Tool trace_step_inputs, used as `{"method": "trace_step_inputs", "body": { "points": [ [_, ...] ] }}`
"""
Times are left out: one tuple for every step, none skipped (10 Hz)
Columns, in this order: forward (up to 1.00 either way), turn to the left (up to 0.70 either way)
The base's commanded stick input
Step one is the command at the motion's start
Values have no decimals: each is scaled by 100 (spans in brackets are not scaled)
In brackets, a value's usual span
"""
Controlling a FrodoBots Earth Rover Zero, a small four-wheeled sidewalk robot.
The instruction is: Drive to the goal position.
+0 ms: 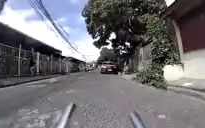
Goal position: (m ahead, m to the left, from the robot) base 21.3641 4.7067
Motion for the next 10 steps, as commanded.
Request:
{"method": "trace_step_inputs", "body": {
  "points": [
    [100, 0],
    [100, 0],
    [100, 0],
    [100, 0],
    [100, 0],
    [100, 0],
    [100, 0],
    [100, 0],
    [100, 0],
    [100, 0]
  ]
}}
